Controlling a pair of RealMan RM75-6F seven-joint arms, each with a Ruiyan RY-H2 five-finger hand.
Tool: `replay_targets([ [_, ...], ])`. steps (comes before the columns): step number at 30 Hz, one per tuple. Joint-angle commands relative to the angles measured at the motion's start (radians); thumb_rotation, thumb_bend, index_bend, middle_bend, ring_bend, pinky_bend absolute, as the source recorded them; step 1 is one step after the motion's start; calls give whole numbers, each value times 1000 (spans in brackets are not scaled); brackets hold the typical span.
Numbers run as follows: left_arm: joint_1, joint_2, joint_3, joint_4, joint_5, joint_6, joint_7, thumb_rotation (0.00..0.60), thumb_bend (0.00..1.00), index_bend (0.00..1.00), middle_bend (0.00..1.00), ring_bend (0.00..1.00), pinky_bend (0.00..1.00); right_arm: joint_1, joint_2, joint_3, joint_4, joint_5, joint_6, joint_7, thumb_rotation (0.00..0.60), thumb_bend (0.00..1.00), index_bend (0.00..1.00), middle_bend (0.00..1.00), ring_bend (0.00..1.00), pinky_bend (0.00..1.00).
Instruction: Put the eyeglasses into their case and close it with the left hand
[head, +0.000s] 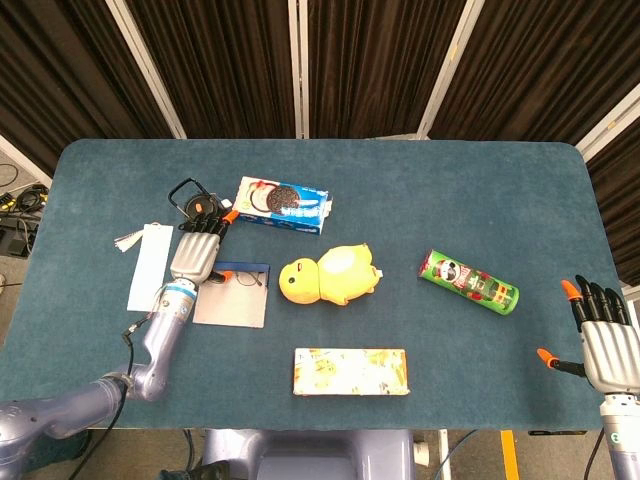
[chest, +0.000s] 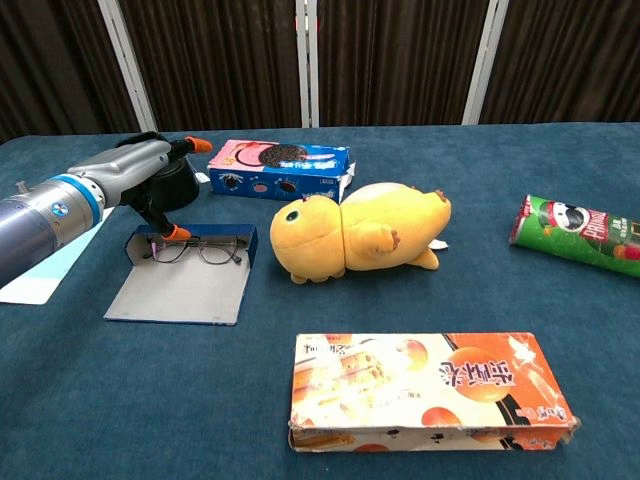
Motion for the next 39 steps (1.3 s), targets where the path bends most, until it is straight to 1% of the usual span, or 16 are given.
replay_targets([
  [1,46,75,34,-113,26,33,6,600,192,0,0,0,0,-1,2,-3,-6,-8,4,2,600,0,29,0,0,0],
  [4,77,132,62,-208,43,53,24,600,192,0,0,0,0,-3,5,-6,-11,-16,10,5,600,0,30,0,0,0],
  [7,115,191,103,-311,69,83,44,600,191,0,0,0,0,-5,10,-9,-20,-27,17,9,600,0,31,0,0,0],
  [10,142,219,137,-367,95,101,43,600,190,2,0,0,0,-7,13,-11,-26,-35,23,12,600,0,35,0,0,0],
  [12,160,224,159,-385,123,118,29,600,189,24,0,0,0,-8,15,-13,-29,-41,25,14,600,0,39,0,0,0],
  [14,172,218,170,-383,142,135,19,600,190,91,0,0,0,-8,16,-15,-31,-43,24,16,600,0,47,0,0,0],
  [16,187,208,182,-382,149,146,20,600,190,274,0,0,0,-9,17,-15,-34,-46,27,17,600,0,53,0,0,0],
  [17,191,205,186,-382,149,149,26,600,190,328,0,0,0,-9,18,-15,-35,-48,29,18,600,0,53,0,0,0],
  [18,194,202,189,-381,151,151,31,600,191,371,0,0,0,-10,19,-15,-36,-49,31,20,600,0,54,0,0,0],
  [19,196,199,192,-380,152,152,35,600,192,380,0,0,0,-10,20,-15,-37,-49,32,20,600,0,54,0,0,0],
  [22,203,184,197,-367,160,158,45,600,201,391,0,0,0,-11,22,-14,-38,-49,33,25,600,0,54,0,0,0],
  [26,206,152,201,-329,182,158,27,600,218,388,0,0,0,-11,23,-13,-35,-47,31,30,600,0,53,0,0,0],
  [33,204,99,209,-264,203,140,18,600,228,344,0,0,0,-10,22,-12,-32,-43,28,32,600,0,54,0,0,0],
  [39,210,79,217,-234,221,135,2,600,227,324,0,0,0,-11,24,-11,-31,-43,31,38,600,0,52,0,0,0],
])
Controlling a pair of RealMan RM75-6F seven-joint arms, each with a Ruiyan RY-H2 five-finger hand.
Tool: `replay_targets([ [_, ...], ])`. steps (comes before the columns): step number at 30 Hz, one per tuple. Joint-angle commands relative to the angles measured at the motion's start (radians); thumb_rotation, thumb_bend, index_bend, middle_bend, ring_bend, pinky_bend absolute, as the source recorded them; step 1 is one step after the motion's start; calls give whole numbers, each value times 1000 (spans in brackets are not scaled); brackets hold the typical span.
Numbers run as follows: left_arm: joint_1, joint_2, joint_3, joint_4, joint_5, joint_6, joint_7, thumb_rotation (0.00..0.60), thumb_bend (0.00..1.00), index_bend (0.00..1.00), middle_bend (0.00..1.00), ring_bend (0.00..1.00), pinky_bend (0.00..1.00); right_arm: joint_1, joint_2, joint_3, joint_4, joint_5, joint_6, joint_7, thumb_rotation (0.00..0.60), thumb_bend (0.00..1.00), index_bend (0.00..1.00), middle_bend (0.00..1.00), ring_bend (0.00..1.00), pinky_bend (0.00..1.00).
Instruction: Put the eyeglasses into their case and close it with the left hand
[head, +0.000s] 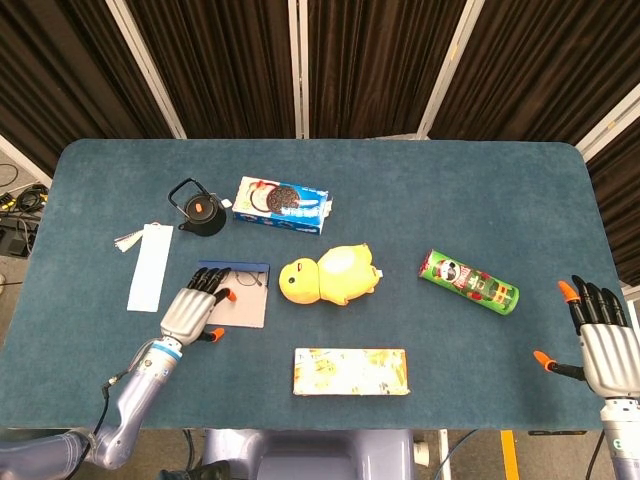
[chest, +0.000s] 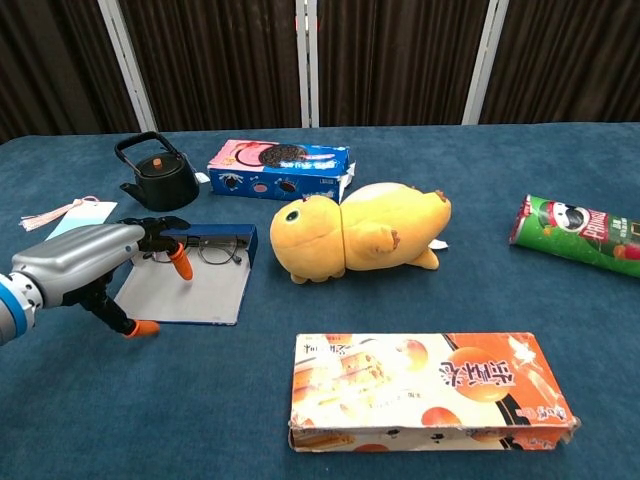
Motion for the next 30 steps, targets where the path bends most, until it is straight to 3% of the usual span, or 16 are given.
replay_targets([
  [1,4,-8,3,14,11,4,-5,600,227,323,0,0,0,-1,1,0,0,0,0,4,600,0,51,0,0,0],
  [26,5,-53,-20,94,19,-26,-14,600,237,323,0,0,0,0,-1,0,4,0,-2,2,600,0,40,0,0,0],
  [30,5,-56,-18,106,28,-30,-23,600,328,335,0,0,0,0,-1,1,4,1,-1,4,600,0,40,0,0,0],
])
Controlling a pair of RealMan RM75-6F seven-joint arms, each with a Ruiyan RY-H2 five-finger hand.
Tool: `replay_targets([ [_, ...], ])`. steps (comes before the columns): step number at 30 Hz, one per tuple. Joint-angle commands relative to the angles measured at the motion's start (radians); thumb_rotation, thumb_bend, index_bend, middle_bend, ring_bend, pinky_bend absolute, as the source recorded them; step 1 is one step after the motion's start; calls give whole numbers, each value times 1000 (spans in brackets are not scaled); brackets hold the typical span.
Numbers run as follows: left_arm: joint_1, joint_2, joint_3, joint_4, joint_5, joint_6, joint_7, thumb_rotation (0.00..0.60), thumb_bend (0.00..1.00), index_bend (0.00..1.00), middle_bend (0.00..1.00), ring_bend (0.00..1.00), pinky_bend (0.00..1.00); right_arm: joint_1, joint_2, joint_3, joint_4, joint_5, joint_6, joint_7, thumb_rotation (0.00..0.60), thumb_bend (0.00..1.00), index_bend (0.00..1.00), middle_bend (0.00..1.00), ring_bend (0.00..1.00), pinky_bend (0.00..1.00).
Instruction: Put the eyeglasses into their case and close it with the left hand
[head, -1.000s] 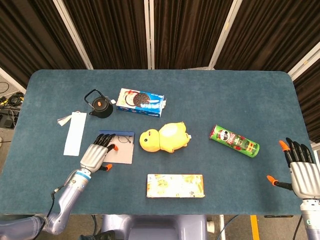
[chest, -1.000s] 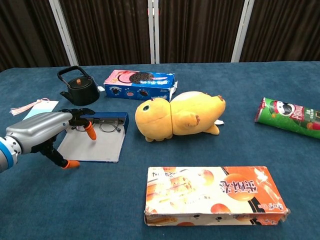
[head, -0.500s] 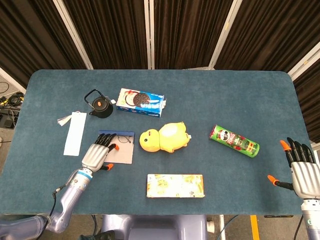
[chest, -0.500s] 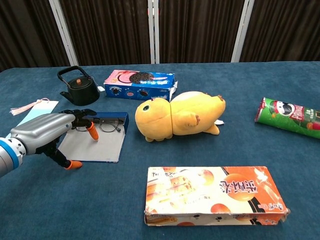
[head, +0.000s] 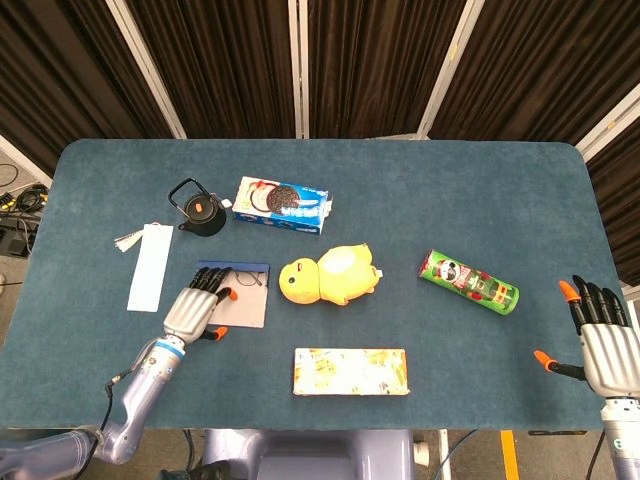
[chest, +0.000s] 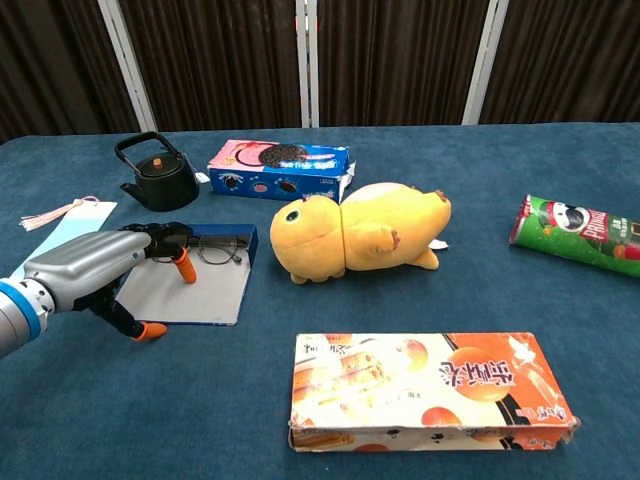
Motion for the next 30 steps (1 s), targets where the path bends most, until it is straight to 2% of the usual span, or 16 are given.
replay_targets([
  [1,0,1,2,6,7,-1,-4,600,350,338,0,0,0,0,0,0,0,1,0,1,600,0,40,0,0,0],
  [4,1,3,-1,6,8,0,-5,600,451,348,0,0,0,0,1,1,-1,1,0,2,600,0,40,0,0,0],
  [8,1,6,-3,3,8,-3,-4,600,536,366,0,0,0,0,1,0,0,1,-1,1,600,0,40,0,0,0],
  [30,0,20,-22,-7,3,-3,2,600,576,376,0,0,0,0,0,0,1,2,-2,-1,600,0,40,0,0,0],
])
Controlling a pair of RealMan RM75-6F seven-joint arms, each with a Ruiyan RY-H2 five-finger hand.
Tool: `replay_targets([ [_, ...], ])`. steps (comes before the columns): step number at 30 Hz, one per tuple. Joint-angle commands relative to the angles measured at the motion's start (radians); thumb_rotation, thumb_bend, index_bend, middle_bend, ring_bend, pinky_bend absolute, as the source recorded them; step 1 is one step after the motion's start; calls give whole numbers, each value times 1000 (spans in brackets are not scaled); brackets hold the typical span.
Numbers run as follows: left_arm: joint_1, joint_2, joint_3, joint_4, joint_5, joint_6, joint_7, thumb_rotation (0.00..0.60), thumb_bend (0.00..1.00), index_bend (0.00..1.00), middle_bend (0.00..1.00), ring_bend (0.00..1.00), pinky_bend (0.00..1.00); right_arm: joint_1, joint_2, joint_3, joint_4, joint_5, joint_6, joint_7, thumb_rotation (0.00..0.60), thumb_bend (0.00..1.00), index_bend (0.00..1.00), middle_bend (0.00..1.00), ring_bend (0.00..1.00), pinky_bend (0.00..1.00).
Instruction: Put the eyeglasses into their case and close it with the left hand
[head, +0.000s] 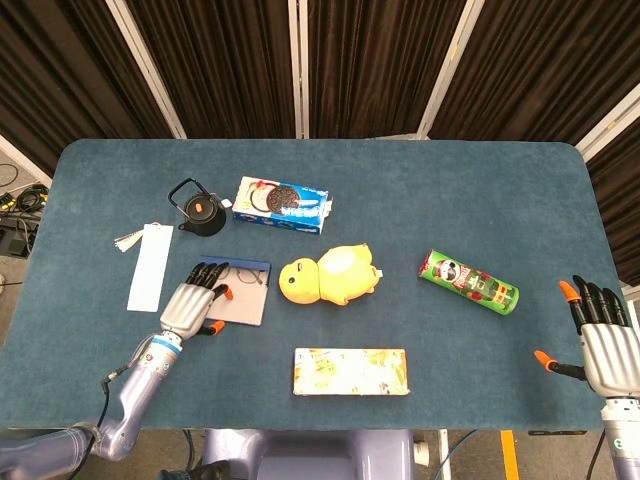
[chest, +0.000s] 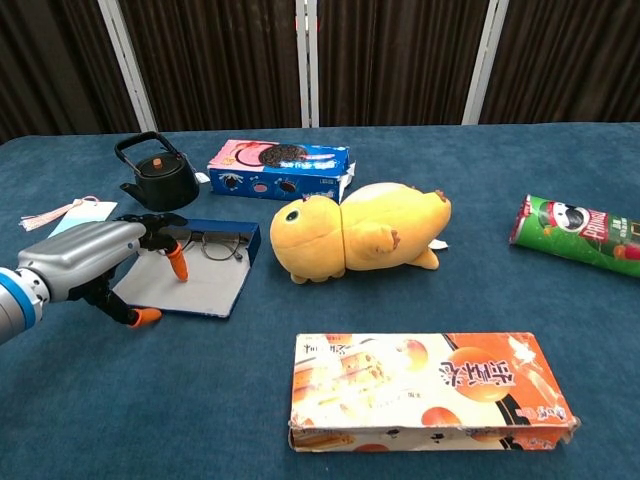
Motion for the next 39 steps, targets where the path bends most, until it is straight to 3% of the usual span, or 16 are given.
replay_targets([
  [1,0,1,-3,-1,-2,-1,-2,600,576,376,0,0,0,0,0,0,0,0,0,0,600,0,40,0,0,0],
  [15,-33,-25,-53,26,-53,-36,16,600,578,385,0,0,0,2,-4,0,5,5,-6,-4,600,0,40,0,0,0],
  [22,-30,-38,-36,32,-45,-42,-5,600,578,448,0,0,0,4,-7,1,10,11,-13,-5,600,0,40,0,0,0],
  [30,13,46,7,-80,-5,8,-12,600,582,661,0,0,0,4,-6,-1,9,1,-9,5,600,0,39,0,0,0],
  [39,47,168,20,-251,-35,27,50,600,595,671,0,0,0,6,-6,-6,1,-8,-11,4,600,0,39,0,0,0],
])
